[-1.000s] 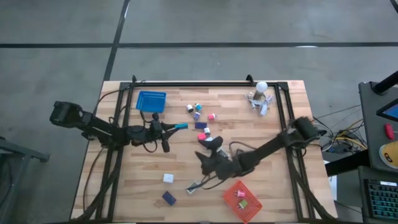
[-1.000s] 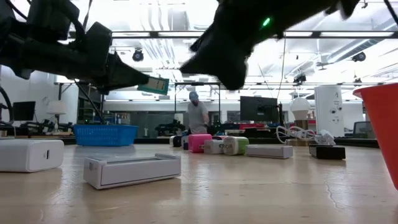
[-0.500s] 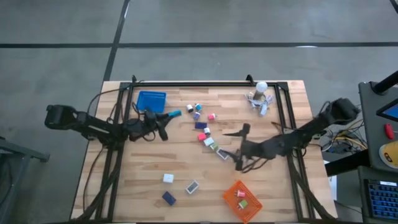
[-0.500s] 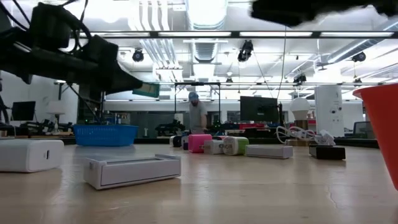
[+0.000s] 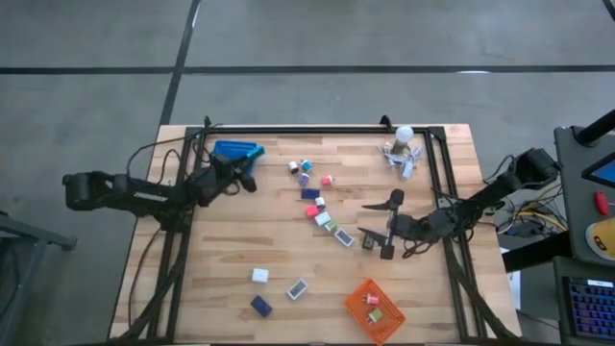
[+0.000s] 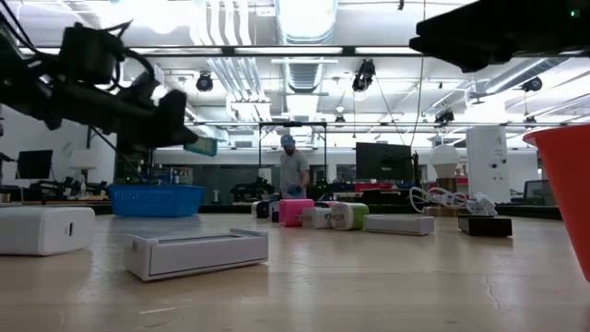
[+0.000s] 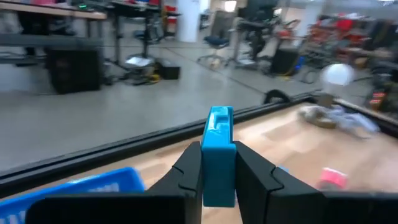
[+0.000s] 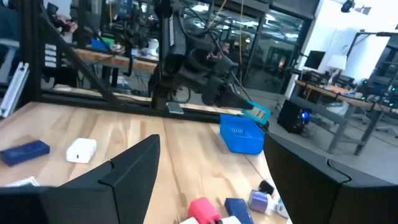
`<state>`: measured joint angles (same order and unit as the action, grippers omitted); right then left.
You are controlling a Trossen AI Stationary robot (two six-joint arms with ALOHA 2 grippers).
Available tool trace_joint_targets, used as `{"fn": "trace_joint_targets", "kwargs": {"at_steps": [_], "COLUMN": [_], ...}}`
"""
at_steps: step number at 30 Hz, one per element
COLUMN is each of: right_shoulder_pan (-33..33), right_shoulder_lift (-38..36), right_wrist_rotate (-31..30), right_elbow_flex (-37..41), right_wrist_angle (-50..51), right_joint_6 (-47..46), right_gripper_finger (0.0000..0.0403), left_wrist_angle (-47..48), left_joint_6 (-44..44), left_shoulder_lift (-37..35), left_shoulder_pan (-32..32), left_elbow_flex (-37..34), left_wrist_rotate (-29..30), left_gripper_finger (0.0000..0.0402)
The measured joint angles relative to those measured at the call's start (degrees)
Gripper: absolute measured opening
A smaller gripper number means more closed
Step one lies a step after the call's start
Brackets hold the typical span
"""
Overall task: Pick & Place Office items
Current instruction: Put the blue digital clock into the blue bin
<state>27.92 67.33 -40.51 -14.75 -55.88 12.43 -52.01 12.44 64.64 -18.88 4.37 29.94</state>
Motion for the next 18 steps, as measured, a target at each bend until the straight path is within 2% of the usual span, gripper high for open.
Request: {"fn": "trace_joint_targets", "kwargs": {"at_steps": [3,9,12,18], "right_shoulder_pan": [-0.04,-0.06,-0.06,-0.06], "right_shoulder_lift": [0.0,0.24,0.24,0.24], "right_wrist_rotate": [0.01,-0.13,-0.16,-0.16], "right_elbow_flex": [-1.05,-4.2,-5.38,-7.75], "right_wrist_angle": [0.52,2.02,3.64,9.13], "right_joint_6": [1.11,4.41,4.46,3.1], "right_gripper_finger": [0.0281,0.0281,0.0281,0.0281], "left_wrist_angle": [5.25,20.18,28.39,46.17], "left_joint_6": [-1.56,-3.29,-2.58,1.1], "left_shoulder_lift": [-0.3,-0.52,-0.32,-0.32], "left_shoulder_pan": [-2.02,-3.26,-3.47,-4.25], "left_elbow_flex": [1.21,6.48,9.82,17.13], "left_wrist_rotate": [1.56,9.69,11.93,12.94], "left_gripper_finger": [0.0058,0.0058,0.0058,0.0058]}}
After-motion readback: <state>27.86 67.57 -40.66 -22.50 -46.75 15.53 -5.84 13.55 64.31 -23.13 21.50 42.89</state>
